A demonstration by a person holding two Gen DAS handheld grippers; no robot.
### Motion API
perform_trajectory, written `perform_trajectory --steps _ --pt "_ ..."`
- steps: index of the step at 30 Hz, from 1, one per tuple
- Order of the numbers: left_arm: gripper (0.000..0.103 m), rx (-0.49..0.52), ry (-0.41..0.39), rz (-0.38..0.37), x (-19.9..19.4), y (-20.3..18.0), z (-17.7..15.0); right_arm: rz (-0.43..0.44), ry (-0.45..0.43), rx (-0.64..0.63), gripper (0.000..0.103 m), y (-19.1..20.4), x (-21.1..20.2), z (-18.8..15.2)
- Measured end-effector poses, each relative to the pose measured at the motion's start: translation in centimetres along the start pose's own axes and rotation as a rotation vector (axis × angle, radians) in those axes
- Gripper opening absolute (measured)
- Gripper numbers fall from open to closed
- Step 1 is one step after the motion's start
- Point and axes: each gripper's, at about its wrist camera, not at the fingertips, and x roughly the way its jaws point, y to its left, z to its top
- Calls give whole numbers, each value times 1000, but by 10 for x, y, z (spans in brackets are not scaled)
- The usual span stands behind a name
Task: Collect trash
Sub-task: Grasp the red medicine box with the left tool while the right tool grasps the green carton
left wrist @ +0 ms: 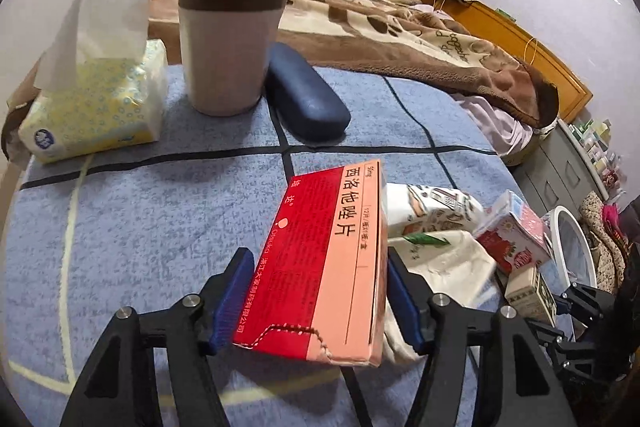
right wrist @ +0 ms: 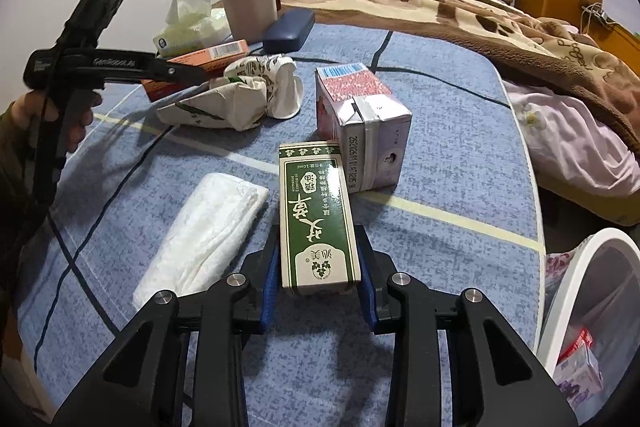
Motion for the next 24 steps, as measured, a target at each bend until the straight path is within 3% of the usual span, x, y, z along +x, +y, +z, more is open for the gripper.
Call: perform_trajectory --steps 2,4,11,18,19,21,24 --pt "62 11 -15 13 -9 -5 -4 1 -13 -3 34 2 -4 0" --pt "34 17 -22 25 -16 -7 -8 1 -25 -3 34 3 -7 -1" --pt "33 3 -5 43 -20 -13 -23 11 -57 9 34 4 -18 -3" --pt "33 14 -19 141 -10 -17 -19 10 -67 22 34 0 -20 -3" --pt "32 15 -31 151 -9 -19 -19 10 -67 24 34 0 -19 -3" --pt "18 10 -16 144 -5 -20 -19 7 -65 26 34 0 -18 -3" --pt "18 14 -36 164 -8 -24 -21 3 -65 30 34 -2 -18 -4"
